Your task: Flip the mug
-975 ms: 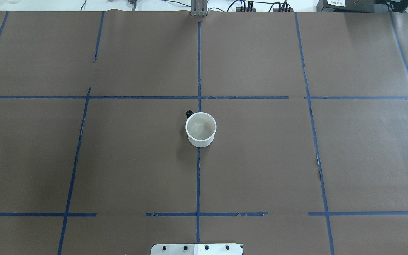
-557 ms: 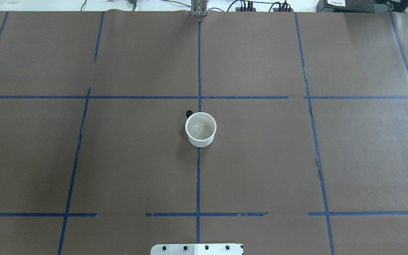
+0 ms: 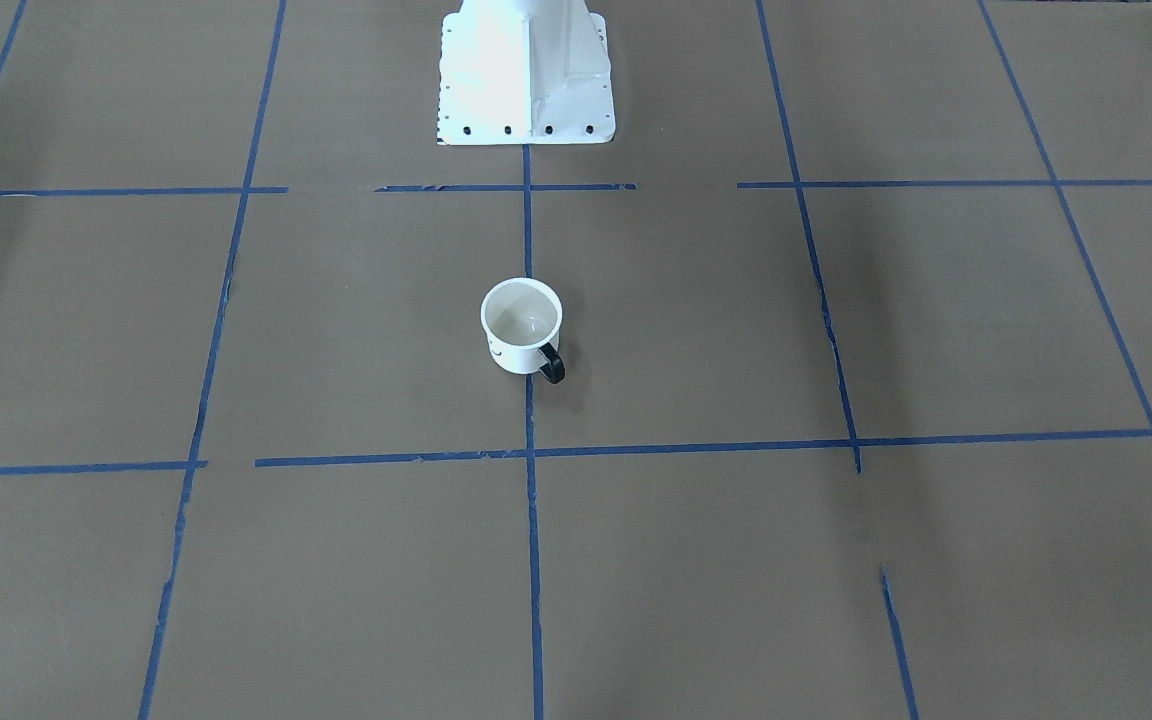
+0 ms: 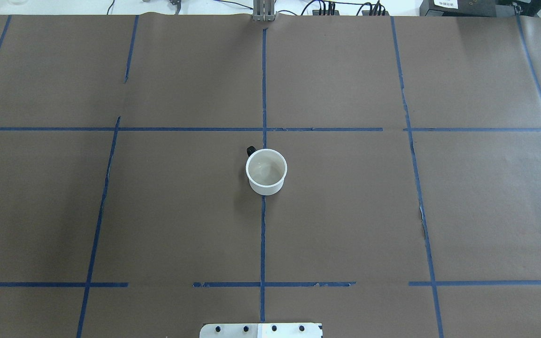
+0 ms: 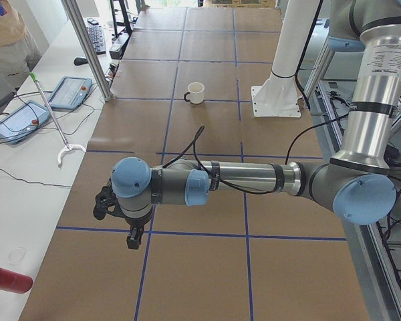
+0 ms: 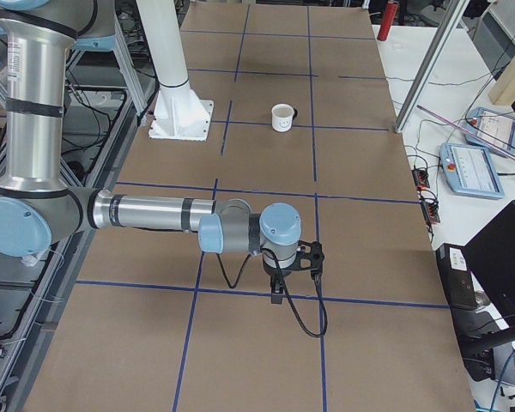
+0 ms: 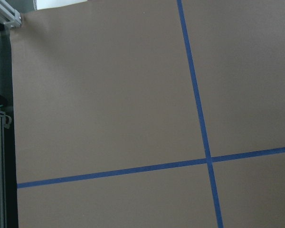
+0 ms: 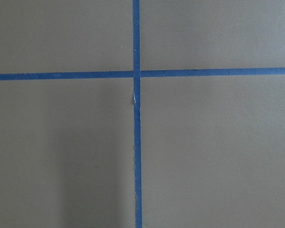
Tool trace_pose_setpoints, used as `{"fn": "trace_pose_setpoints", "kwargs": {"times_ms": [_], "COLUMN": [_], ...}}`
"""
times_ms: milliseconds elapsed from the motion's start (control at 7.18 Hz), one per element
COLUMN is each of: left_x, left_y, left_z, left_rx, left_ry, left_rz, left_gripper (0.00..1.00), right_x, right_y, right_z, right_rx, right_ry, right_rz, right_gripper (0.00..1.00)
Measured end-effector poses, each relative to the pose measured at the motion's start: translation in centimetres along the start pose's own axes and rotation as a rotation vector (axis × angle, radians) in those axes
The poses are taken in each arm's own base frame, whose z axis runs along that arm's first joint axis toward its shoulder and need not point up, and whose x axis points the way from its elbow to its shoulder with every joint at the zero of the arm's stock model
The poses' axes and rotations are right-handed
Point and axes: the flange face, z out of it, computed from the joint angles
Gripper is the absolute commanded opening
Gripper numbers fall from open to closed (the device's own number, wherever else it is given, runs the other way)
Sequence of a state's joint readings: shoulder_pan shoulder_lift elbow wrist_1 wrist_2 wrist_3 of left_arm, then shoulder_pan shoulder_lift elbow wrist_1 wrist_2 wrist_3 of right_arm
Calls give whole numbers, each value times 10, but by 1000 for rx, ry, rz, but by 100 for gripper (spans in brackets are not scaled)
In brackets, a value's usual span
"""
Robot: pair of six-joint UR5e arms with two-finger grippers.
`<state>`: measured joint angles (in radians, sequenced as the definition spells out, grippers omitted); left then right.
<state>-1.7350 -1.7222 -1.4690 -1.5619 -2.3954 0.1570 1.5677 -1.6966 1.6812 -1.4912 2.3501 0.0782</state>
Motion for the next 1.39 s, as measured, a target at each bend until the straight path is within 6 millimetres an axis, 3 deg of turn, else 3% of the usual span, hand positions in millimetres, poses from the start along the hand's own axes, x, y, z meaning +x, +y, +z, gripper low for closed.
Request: {"fn": "trace_pose_setpoints", "kwargs": {"times_ms": [836, 1393], "left_x": [10, 28], "left_y": [-4, -6], "left_z": [13, 34], "left_rx": [-33, -68], "left_ry": [8, -15], "left_rz": [14, -10], "left_gripper": [100, 100], "right_x": [0, 0], "right_y": [0, 0], "right_z": [0, 0], "right_rx": [0, 0], "right_ry": [0, 0], "right_rz": [0, 0], "right_gripper": [100, 100]}}
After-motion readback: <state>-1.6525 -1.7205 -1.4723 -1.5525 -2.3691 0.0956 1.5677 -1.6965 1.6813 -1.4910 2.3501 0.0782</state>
